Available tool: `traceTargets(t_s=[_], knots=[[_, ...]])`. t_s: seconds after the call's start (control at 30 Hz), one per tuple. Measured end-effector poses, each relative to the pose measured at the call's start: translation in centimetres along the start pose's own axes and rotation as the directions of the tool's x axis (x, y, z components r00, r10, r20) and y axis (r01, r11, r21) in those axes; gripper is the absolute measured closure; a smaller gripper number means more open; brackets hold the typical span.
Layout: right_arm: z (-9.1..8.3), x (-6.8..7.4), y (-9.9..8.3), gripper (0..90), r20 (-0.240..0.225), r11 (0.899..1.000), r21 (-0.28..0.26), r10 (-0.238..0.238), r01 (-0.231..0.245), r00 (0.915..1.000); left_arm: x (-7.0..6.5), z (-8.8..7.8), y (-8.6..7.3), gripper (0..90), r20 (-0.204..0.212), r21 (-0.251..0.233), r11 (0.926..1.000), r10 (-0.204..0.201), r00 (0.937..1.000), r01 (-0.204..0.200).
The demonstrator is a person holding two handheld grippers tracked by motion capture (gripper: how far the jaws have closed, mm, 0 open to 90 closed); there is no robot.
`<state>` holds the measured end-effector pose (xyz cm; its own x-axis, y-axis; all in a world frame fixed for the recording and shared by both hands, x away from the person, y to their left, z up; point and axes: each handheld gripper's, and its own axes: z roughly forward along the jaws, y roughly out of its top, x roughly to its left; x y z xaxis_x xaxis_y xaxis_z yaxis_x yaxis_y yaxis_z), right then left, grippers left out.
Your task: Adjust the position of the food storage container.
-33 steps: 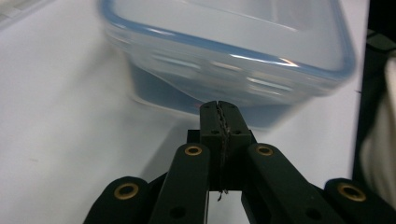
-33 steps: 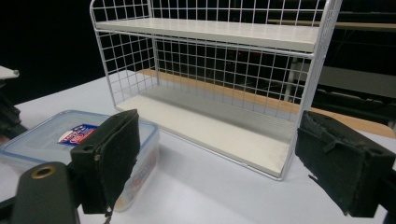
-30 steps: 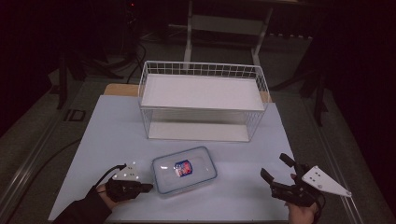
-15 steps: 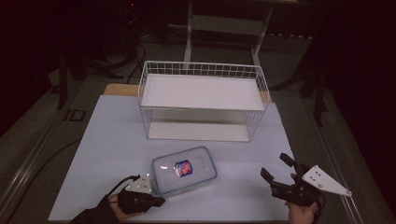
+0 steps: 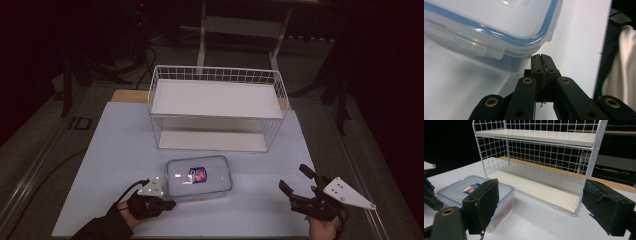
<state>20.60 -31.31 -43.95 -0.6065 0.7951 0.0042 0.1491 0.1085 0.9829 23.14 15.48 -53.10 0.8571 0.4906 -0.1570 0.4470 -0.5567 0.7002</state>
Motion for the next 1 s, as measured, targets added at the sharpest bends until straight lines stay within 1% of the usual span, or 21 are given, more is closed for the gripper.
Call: traceTargets(t_s=[0.07,0.17,0.23,0.33,0.37,0.4,0.43,0.47,0.5,0.57,0.63,0.67,0.73,0.77,0.8,0.83,0.87,0.9,0.93,0.97,1.0], knots=[[0.0,0.0,0.0,14.0,0.0,1.0,0.0,0.0,0.0,1.0,0.4,0.1,0.2,89.5,-0.01,-0.006,1.0,-0.007,0.9999,0.007],[0.0,0.0,0.0,14.0,-0.001,1.0,0.0,-0.001,0.001,1.0,0.8,0.3,0.4,89.5,-0.015,-0.008,0.9999,-0.014,0.9998,0.014],[0.0,0.0,0.0,13.9,0.0,1.0,0.002,0.0,0.0,1.0,0.9,0.2,0.5,89.5,-0.005,-0.008,0.9999,-0.013,0.9999,0.013],[0.0,0.0,0.0,14.0,-0.002,1.0,0.0,0.001,-0.001,1.0,1.1,-0.5,0.3,89.4,-0.014,-0.01,0.9999,-0.005,0.9999,0.005],[0.0,0.0,0.0,14.0,-0.002,1.0,0.0,0.0,0.0,1.0,1.3,-0.9,0.1,89.4,-0.025,-0.015,0.9997,-0.02,0.9995,0.019],[0.0,0.1,0.0,14.0,-0.003,1.0,0.0,-0.003,0.003,1.0,1.6,-1.3,-0.1,89.5,-0.049,-0.019,0.9994,-0.029,0.9984,0.028],[0.0,0.1,0.0,14.0,-0.003,1.0,0.001,-0.005,0.005,1.0,2.0,-1.7,-0.4,89.4,-0.083,-0.02,0.9992,-0.037,0.9958,0.035],[0.0,0.1,0.0,14.0,-0.005,1.0,0.001,-0.003,0.003,1.0,2.4,-2.1,-0.6,89.5,-0.107,-0.026,0.998,-0.06,0.9925,0.057],[0.0,0.1,0.0,14.0,-0.005,1.0,0.001,-0.003,0.003,1.0,2.8,-2.3,-0.7,89.5,-0.121,-0.034,0.9964,-0.081,0.9893,0.077],[0.1,0.1,0.0,14.0,-0.005,1.0,0.002,-0.007,0.007,1.0,3.6,-2.5,-0.7,89.5,-0.152,-0.05,0.9943,-0.101,0.9833,0.094],[0.1,0.2,0.0,14.0,-0.006,1.0,0.004,-0.007,0.007,1.0,4.3,-2.4,-0.3,89.5,-0.168,-0.063,0.9928,-0.111,0.9795,0.102],[0.1,0.2,0.0,14.0,-0.005,1.0,0.004,-0.007,0.007,1.0,4.6,-2.3,-0.1,89.5,-0.168,-0.069,0.992,-0.116,0.9789,0.106],[0.1,0.3,0.0,14.0,-0.005,1.0,0.004,-0.007,0.007,1.0,5.1,-1.9,0.4,89.5,-0.179,-0.07,0.9923,-0.113,0.9773,0.102],[0.1,0.3,0.0,14.0,-0.005,1.0,0.004,-0.006,0.006,1.0,5.2,-1.7,0.6,89.5,-0.18,-0.074,0.992,-0.115,0.977,0.103],[0.1,0.3,0.0,14.0,-0.005,1.0,0.004,-0.005,0.005,1.0,5.3,-1.5,0.8,89.5,-0.178,-0.083,0.9902,-0.125,0.976,0.112],[0.1,0.2,0.0,14.0,-0.006,1.0,0.004,-0.005,0.005,1.0,5.3,-1.3,0.9,89.5,-0.187,-0.081,0.9911,-0.119,0.9751,0.105],[0.2,0.2,0.0,14.0,-0.005,1.0,0.005,-0.003,0.003,1.0,5.3,-1.2,1.1,89.5,-0.19,-0.092,0.9902,-0.121,0.9742,0.105],[0.2,0.2,-0.1,14.0,-0.006,1.0,0.007,-0.001,0.001,1.0,5.5,-1.2,1.2,89.5,-0.182,-0.098,0.9879,-0.136,0.9738,0.12],[0.2,0.2,-0.1,14.0,-0.008,1.0,0.007,0.0,0.0,1.0,5.5,-1.2,1.3,89.6,-0.186,-0.092,0.9885,-0.135,0.9732,0.12],[0.3,0.2,-0.1,14.0,-0.009,1.0,0.008,-0.003,0.003,1.0,5.5,-1.2,1.5,89.5,-0.197,-0.086,0.9902,-0.125,0.9723,0.11],[0.3,0.2,-0.1,14.0,-0.009,1.0,0.01,-0.003,0.003,1.0,5.6,-1.0,1.5,89.5,-0.193,-0.09,0.9887,-0.135,0.9719,0.119]])
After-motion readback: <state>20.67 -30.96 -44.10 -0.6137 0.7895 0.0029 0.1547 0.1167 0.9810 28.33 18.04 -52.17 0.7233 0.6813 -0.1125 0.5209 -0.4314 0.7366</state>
